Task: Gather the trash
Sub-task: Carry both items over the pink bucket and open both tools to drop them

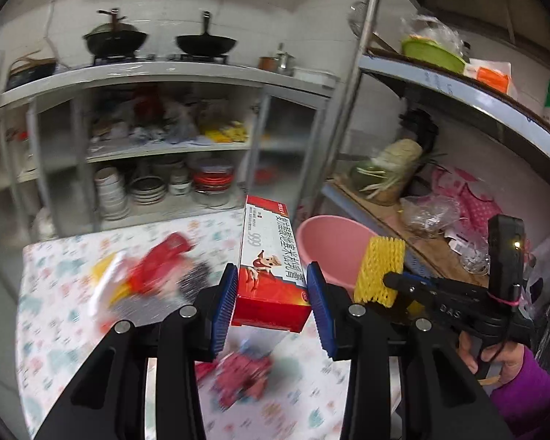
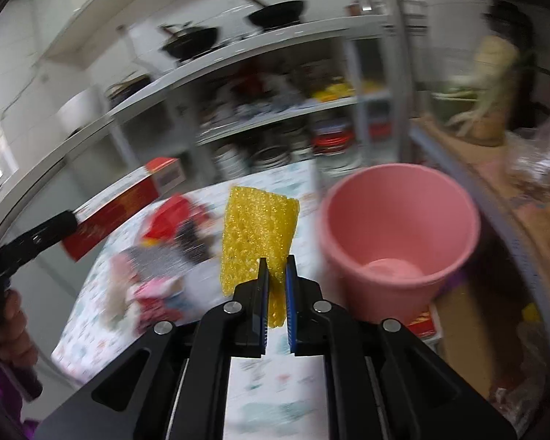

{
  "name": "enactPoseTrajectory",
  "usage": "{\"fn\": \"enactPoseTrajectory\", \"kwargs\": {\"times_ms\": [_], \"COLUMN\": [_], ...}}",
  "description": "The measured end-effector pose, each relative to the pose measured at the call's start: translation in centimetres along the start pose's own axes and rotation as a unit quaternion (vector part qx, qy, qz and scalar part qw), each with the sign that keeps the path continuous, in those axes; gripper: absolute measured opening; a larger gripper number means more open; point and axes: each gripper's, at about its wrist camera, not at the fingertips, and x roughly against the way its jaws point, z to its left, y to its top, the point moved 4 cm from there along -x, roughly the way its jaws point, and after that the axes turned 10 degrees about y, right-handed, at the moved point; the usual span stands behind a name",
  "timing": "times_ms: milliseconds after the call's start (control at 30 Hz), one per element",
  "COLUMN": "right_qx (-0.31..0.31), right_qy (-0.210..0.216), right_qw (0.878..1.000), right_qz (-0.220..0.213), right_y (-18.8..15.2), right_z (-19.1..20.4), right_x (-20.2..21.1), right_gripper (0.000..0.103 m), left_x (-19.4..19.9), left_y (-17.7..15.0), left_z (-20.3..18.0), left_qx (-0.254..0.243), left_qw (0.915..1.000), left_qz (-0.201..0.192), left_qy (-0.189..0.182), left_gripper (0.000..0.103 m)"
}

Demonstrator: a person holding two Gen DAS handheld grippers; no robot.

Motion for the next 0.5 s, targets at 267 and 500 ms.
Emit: {"fn": "enactPoseTrajectory", "kwargs": {"times_ms": [267, 500], "right_qx": [-0.014, -0.029], "right_qy": [-0.082, -0.114], "right_qw": [0.996, 0.993], "right_qz": [-0.018, -0.005], "right_y": [1.4, 1.6], "right_z": [-6.2, -9.5], "right_x": [-1.2, -3.6], "right_gripper": [0.009, 0.009], "left_x": [-7.5, -14.0], "left_y": [1.2, 0.5], "left_z": [-6.3, -10.5], "left_qx": [-0.024, -0.047], "left_qw": [0.9987, 0.9958], "left_qz": [0.023, 0.058], "left_qy": [-0.039, -0.053], "left_gripper": [0.039, 0.039]}}
